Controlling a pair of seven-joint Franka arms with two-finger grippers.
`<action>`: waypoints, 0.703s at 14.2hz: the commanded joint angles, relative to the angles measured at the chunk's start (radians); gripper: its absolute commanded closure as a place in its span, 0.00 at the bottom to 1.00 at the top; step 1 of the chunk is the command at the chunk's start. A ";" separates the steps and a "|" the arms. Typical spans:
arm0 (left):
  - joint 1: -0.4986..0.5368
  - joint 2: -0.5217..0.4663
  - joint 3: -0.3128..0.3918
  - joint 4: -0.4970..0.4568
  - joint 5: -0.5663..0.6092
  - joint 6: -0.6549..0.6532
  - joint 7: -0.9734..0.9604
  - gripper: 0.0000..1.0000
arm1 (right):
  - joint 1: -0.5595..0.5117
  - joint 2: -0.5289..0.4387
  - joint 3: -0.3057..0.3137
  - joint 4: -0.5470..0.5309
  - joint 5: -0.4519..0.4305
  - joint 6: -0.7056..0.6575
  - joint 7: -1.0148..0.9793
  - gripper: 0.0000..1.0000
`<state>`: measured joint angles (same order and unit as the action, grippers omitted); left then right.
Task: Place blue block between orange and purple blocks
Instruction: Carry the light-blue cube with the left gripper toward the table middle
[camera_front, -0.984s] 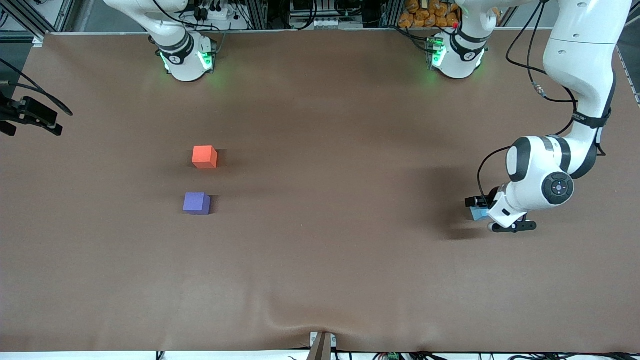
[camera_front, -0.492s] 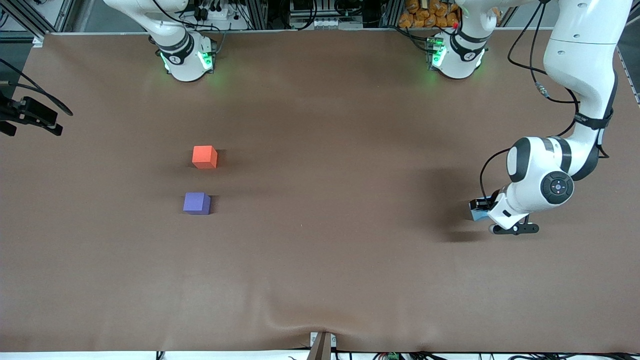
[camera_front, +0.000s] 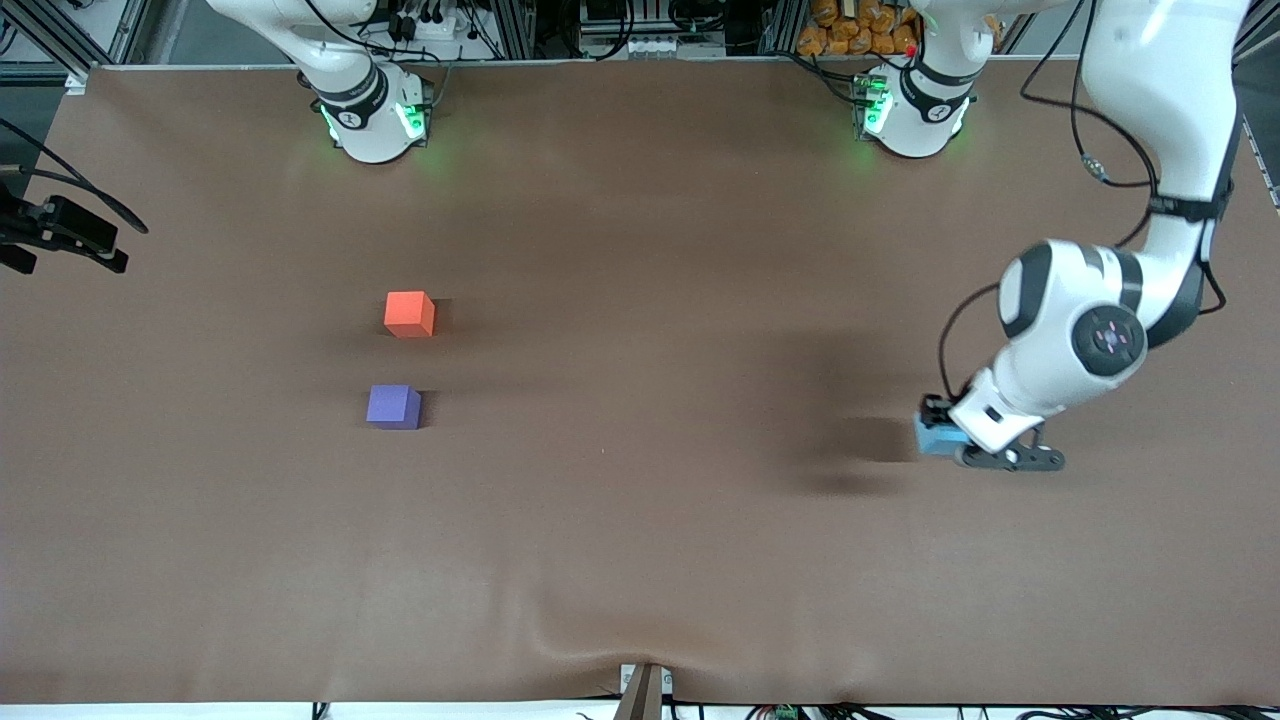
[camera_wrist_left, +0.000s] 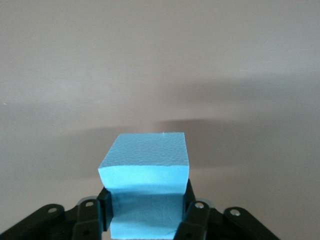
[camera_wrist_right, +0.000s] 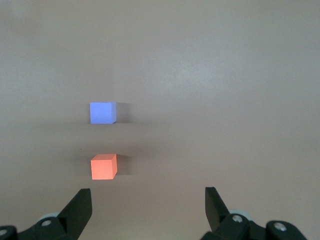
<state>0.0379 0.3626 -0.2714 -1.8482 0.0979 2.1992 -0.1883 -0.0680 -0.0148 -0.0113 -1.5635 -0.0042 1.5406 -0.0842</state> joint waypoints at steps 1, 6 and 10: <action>-0.003 -0.071 -0.142 0.001 0.009 -0.087 -0.155 1.00 | -0.024 0.009 0.014 0.017 0.024 -0.013 -0.002 0.00; -0.088 -0.013 -0.350 0.055 0.008 -0.144 -0.455 1.00 | -0.006 0.049 0.019 0.017 0.021 -0.030 -0.005 0.00; -0.304 0.151 -0.342 0.177 0.020 -0.154 -0.624 1.00 | -0.003 0.055 0.020 0.020 0.023 -0.050 -0.002 0.00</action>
<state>-0.1766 0.3962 -0.6224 -1.7818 0.0977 2.0739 -0.7276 -0.0608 0.0355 0.0062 -1.5641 0.0003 1.5111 -0.0857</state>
